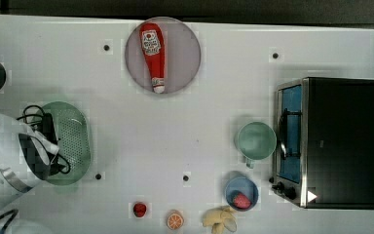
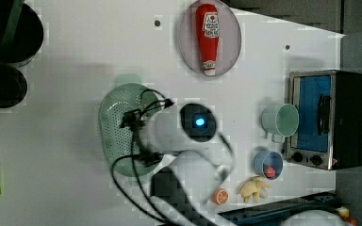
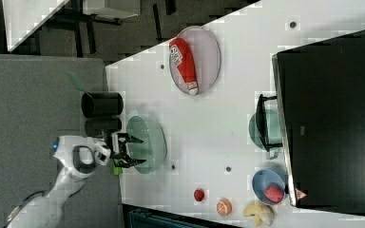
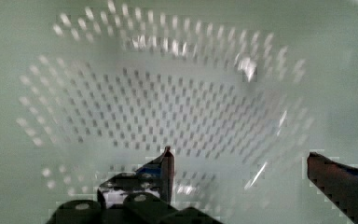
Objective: Drag strainer right to left.
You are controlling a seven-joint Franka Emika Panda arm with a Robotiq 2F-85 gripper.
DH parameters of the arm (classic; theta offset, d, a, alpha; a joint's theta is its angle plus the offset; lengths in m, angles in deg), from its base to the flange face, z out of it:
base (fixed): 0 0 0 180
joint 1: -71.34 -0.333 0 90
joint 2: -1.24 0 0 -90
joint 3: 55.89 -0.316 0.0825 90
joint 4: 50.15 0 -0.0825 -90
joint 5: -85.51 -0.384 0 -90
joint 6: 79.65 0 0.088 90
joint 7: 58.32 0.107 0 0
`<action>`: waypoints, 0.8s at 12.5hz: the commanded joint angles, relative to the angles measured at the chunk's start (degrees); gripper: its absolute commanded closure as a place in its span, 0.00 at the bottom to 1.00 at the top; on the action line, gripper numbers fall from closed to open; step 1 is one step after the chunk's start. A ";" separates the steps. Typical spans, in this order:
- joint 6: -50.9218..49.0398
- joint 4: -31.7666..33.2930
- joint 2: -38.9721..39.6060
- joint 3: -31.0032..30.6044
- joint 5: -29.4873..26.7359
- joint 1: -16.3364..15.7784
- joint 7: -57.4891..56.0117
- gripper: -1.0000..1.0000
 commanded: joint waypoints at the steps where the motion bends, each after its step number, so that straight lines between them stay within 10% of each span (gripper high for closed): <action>1: -9.00 -2.46 -15.46 9.68 0.84 3.14 -18.55 0.00; 10: -29.14 -2.48 -43.03 37.06 17.82 5.44 -57.62 0.00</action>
